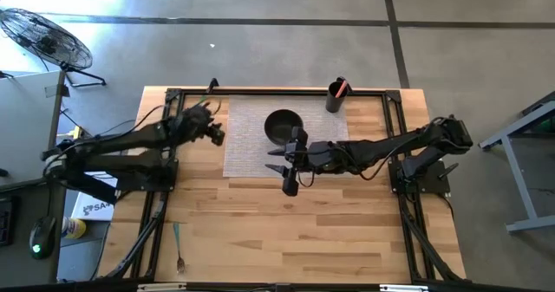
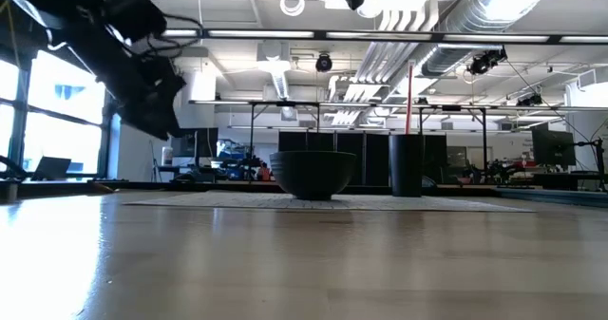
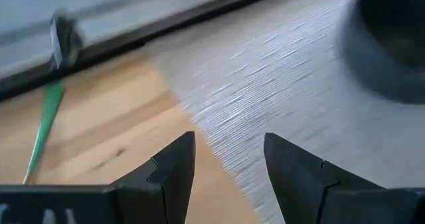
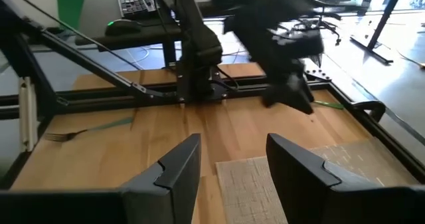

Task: Pick & Place Utensil
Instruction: Put the green spoon into the black bowl

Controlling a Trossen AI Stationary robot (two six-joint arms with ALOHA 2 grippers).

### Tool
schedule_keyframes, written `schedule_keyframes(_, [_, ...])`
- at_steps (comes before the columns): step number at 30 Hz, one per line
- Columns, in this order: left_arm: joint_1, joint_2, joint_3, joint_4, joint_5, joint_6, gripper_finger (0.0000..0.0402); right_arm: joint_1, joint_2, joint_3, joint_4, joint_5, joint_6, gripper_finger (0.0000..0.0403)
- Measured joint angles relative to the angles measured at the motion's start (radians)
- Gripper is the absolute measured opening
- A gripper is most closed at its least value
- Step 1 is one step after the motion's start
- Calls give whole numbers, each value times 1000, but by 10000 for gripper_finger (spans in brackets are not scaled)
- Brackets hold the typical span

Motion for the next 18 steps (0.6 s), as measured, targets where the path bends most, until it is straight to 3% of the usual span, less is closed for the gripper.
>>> schedule_keyframes(6, [210, 236, 90, -82, 40, -23, 177, 31, 0, 0, -5, 0, -1, 165])
schedule_keyframes(12, [322, 455, 219, -136, 116, 62, 177, 38, 0, 0, -34, 9, -2, 165])
schedule_keyframes(18, [431, 648, 458, -347, 179, 164, 177, 38, 0, 0, -44, 16, -1, 165])
